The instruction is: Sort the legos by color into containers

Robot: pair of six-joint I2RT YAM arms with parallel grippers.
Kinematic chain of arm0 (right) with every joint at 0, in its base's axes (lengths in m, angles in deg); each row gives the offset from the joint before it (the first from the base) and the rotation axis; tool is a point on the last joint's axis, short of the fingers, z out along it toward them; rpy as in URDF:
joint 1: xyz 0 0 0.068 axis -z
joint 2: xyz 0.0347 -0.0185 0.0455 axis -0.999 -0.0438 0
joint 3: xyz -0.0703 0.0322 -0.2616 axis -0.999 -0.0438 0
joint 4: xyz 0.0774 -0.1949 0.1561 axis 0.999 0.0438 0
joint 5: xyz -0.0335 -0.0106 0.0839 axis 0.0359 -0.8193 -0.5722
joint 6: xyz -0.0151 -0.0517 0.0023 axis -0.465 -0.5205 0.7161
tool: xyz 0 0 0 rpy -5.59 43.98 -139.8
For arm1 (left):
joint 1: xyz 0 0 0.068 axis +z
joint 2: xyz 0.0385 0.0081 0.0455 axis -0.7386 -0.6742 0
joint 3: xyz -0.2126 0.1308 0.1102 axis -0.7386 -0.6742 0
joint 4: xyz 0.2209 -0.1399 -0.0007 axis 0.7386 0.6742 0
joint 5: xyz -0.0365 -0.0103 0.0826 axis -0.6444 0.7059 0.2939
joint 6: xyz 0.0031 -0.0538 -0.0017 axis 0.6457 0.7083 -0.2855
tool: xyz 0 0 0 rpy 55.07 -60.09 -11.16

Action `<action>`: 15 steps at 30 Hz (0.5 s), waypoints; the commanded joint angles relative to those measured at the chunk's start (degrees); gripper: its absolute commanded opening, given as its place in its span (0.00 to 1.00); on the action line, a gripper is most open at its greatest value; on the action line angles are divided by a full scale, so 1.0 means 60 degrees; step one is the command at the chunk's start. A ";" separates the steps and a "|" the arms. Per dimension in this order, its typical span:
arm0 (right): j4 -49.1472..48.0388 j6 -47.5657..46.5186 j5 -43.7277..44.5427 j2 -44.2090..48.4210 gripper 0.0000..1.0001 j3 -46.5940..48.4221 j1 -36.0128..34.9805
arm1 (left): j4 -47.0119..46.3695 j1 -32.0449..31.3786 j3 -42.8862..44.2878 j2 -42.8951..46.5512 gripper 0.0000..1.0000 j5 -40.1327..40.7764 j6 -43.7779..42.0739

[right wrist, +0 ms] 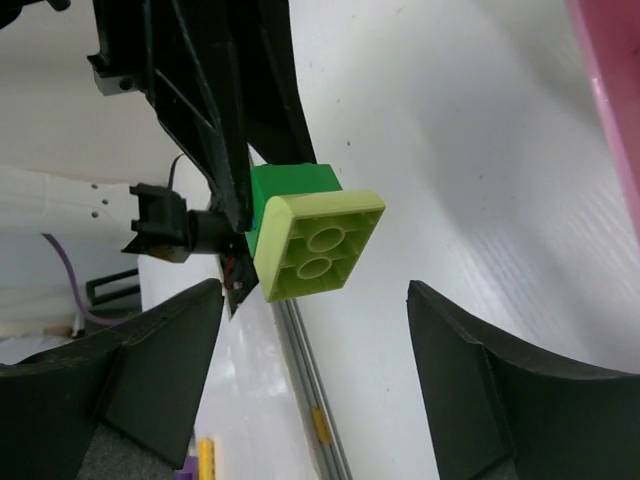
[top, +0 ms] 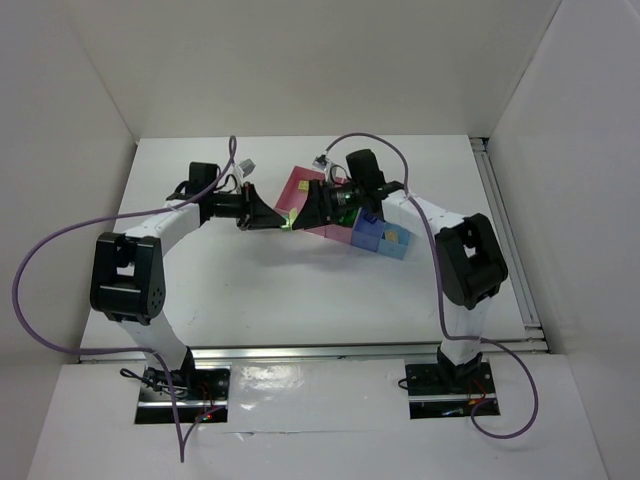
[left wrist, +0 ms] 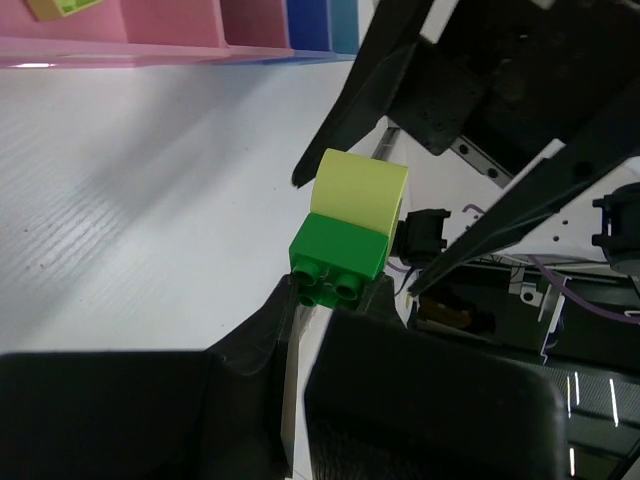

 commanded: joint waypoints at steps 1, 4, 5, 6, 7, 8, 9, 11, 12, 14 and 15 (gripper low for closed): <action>-0.0647 0.0066 -0.0753 -0.0122 0.80 0.0346 -0.0103 | -0.0462 0.0019 0.0060 0.0394 0.00 -0.0672 -0.0075; -0.1040 0.0444 -0.1131 -0.0355 0.76 0.0346 -0.0190 | -0.0857 0.0019 -0.0042 0.0482 0.00 -0.0890 0.0041; -0.1304 0.0621 -0.1307 -0.0443 0.75 0.0244 -0.0190 | -0.0858 0.0019 -0.0042 0.0482 0.00 -0.0993 0.0042; -0.1597 0.0811 -0.1527 -0.0444 0.75 0.0243 -0.0190 | -0.0858 0.0019 -0.0042 0.0482 0.00 -0.0994 0.0042; -0.2209 0.1219 -0.1834 -0.0444 0.75 0.0098 -0.0190 | -0.0756 0.0019 -0.0042 0.0482 0.00 -0.1081 -0.0045; -0.2433 0.1397 -0.1837 -0.0531 0.73 -0.0019 -0.0190 | -0.0755 0.0019 -0.0042 0.0482 0.00 -0.1169 -0.0046; -0.2595 0.1500 -0.1924 -0.0532 0.69 -0.0021 -0.0190 | -0.0610 0.0019 -0.0042 0.0482 0.00 -0.1170 -0.0148; -0.2699 0.1589 -0.1924 -0.0532 0.61 -0.0021 -0.0190 | -0.0608 0.0019 -0.0042 0.0482 0.00 -0.1170 -0.0149; -0.2699 0.1589 -0.1924 -0.0532 0.55 -0.0021 -0.0190 | -0.0608 0.0019 -0.0042 0.0482 0.00 -0.1083 -0.0149; -0.2816 0.1707 -0.1924 -0.0532 0.40 -0.0021 -0.0190 | -0.0608 0.0019 -0.0042 0.0482 0.00 -0.1082 -0.0149; -0.2816 0.1707 -0.1924 -0.0532 0.34 -0.0021 -0.0190 | -0.0608 0.0019 -0.0042 0.0482 0.00 -0.1082 -0.0149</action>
